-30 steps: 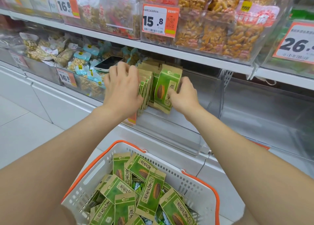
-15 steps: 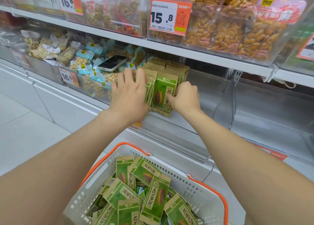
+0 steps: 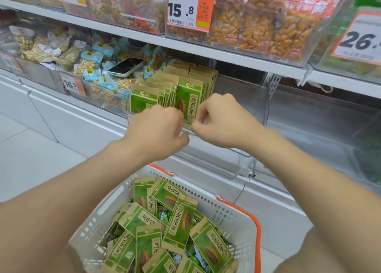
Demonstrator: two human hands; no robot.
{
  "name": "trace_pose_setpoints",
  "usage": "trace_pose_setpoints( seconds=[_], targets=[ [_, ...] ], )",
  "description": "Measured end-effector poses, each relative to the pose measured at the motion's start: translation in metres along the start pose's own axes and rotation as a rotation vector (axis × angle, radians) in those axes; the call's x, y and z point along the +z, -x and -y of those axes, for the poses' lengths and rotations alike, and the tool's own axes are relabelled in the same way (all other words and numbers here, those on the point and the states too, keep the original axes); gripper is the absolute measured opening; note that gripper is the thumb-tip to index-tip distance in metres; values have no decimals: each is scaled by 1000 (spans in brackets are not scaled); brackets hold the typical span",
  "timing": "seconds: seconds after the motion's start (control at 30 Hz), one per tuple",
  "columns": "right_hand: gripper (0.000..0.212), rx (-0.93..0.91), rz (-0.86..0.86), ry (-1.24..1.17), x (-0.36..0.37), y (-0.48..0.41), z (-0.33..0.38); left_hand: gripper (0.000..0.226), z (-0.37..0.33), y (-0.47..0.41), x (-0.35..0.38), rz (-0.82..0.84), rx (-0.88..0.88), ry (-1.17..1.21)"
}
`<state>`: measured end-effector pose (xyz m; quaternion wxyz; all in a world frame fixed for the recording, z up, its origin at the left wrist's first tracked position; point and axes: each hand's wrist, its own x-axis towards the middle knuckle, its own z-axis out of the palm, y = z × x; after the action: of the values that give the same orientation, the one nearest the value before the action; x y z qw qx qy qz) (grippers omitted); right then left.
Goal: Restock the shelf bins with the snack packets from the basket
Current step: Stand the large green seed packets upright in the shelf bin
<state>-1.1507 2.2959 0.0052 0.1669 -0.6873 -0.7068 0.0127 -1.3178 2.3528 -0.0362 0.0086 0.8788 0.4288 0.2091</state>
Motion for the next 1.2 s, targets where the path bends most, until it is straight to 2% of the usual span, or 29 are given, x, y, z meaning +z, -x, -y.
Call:
trace_pose_setpoints(
  seconds=[0.13,0.2,0.33,0.4,0.43,0.53,0.6,0.67,0.73,0.8,0.97,1.03,1.1,1.17,1.2],
  targets=[
    [28,-95,538,175,-13,41,7,25,-11,23,31,461,103,-77],
    [29,-108,723,241,8,58,3,19,-19,37,52,687,160,-131],
    [32,-84,873,344,52,83,-9,35,-38,68,99,1104,262,-277],
    [32,-106,908,406,64,92,-12,23,-43,84,121,1193,264,-322],
    [31,-121,918,420,67,96,-13,20,-45,92,130,1213,257,-323],
    [33,-154,915,407,71,102,-14,56,-40,113,160,1239,160,-279],
    [31,-165,907,392,71,103,-14,80,-35,122,181,1236,-15,-147],
    [26,-182,903,383,69,103,-13,90,-39,126,188,1213,-181,-27],
    [21,-190,903,385,67,102,-13,81,-42,128,190,1183,-261,0],
    [20,-191,891,378,67,100,-15,62,-39,128,196,1174,-265,-2],
    [28,-175,870,370,73,96,-22,36,-34,120,199,1074,-331,-15],
    [30,-171,872,358,74,95,-24,37,-33,115,200,918,-375,59],
    [31,-168,872,350,74,95,-25,51,-30,114,204,823,-413,105],
    [31,-157,881,341,74,95,-25,62,-31,112,202,817,-460,139],
    [31,-153,884,340,74,95,-24,60,-32,110,200,831,-481,159]
  ],
)
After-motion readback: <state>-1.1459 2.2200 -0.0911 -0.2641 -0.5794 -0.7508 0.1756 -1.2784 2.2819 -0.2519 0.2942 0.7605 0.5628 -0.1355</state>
